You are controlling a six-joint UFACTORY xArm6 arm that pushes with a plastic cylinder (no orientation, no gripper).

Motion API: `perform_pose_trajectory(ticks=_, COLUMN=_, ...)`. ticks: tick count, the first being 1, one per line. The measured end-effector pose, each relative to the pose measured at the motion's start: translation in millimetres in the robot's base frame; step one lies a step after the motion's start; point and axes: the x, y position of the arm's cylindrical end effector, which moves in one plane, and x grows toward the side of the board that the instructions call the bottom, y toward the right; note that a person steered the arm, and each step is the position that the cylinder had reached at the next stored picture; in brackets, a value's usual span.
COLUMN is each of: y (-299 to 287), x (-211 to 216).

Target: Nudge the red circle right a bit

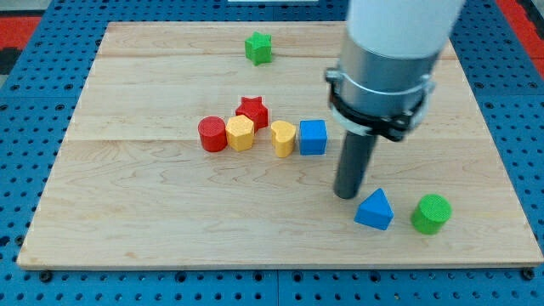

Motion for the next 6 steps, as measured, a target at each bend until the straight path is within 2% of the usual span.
perform_pose_trajectory(ticks=2, y=-196, x=-41)
perform_pose_trajectory(ticks=3, y=-253, x=-72)
perform_pose_trajectory(ticks=4, y=-219, x=-98)
perform_pose_trajectory(ticks=6, y=-31, x=-94)
